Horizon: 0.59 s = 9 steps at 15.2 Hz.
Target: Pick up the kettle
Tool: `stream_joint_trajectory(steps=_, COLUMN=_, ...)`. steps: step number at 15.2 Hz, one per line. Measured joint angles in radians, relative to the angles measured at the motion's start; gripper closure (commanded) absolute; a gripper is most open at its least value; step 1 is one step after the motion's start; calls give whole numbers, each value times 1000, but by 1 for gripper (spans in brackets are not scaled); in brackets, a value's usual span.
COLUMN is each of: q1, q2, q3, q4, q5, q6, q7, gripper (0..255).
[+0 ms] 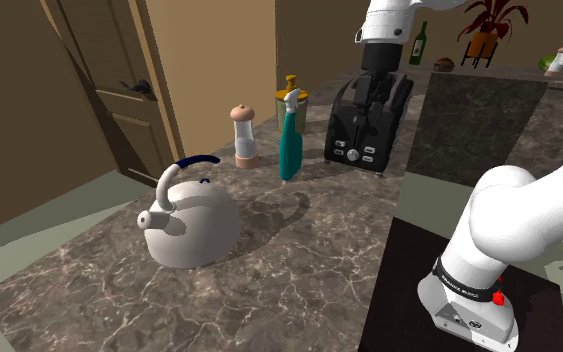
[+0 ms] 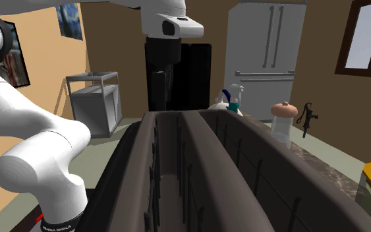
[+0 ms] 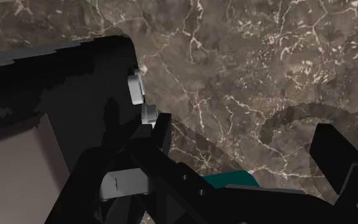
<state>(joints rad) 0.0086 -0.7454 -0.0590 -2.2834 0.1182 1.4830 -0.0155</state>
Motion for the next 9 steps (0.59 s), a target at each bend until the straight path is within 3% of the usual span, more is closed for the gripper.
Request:
stream_joint_trajectory(steps=3, q1=-6, q2=-13, q3=38, q4=-10, q5=24, q6=7, q7=68, gripper=0)
stream_joint_trajectory(steps=9, q1=-37, q2=-25, q3=216, q4=10, q5=131, q6=29, q7=407, gripper=0)
